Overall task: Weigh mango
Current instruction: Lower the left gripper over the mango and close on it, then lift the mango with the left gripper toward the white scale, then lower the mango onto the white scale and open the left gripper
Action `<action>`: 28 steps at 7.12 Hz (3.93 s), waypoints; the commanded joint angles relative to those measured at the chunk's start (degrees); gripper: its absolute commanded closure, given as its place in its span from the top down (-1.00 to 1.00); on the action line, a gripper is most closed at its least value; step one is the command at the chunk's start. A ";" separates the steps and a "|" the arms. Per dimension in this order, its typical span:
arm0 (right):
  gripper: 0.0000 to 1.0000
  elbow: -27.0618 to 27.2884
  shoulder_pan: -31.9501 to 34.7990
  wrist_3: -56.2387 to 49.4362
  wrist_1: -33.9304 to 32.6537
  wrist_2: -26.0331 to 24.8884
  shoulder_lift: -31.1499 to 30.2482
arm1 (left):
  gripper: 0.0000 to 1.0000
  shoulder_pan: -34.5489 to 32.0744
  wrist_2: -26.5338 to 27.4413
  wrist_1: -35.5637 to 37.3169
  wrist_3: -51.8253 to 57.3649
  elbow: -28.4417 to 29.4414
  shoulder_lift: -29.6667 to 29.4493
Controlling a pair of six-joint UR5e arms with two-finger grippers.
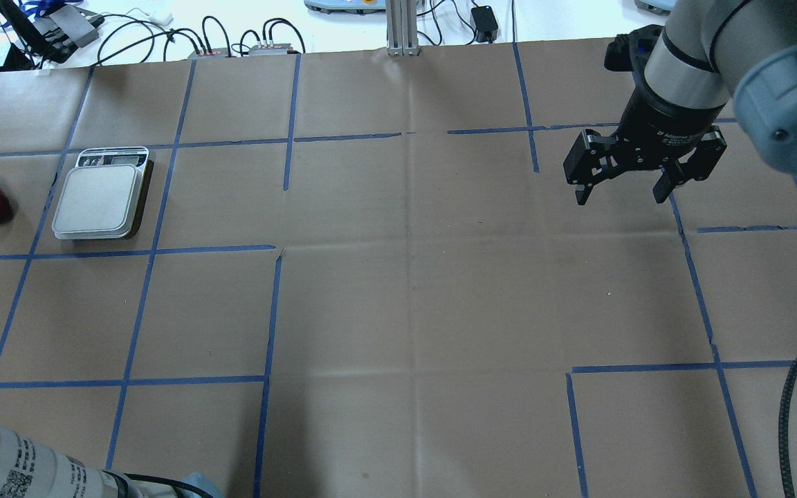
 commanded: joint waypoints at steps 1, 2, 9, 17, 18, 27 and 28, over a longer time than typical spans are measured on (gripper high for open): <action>1.00 0.00 0.00 0.00 -0.03 0.00 -0.07 | 1.00 1.45 0.37 7.46 0.97 3.32 -9.03; 1.00 0.00 0.00 0.00 0.05 0.00 0.02 | 1.00 1.37 0.28 11.34 0.18 3.32 -11.68; 1.00 0.00 0.00 0.00 -0.03 0.00 -0.07 | 0.99 0.66 -0.07 20.25 -8.88 3.40 -24.26; 1.00 0.00 0.00 0.00 -0.03 0.00 0.02 | 0.07 -1.60 0.10 12.90 -8.88 -2.87 -8.42; 1.00 0.00 0.00 0.00 -0.03 0.00 0.02 | 0.07 -4.84 0.28 14.62 -11.14 -11.62 -3.58; 1.00 0.00 0.00 0.00 -0.03 0.00 0.02 | 1.00 -14.37 0.37 34.93 -19.43 -20.59 -7.31; 1.00 0.00 0.00 0.00 -0.03 0.00 -0.07 | 1.00 -14.80 0.54 34.33 -19.51 -20.41 -4.70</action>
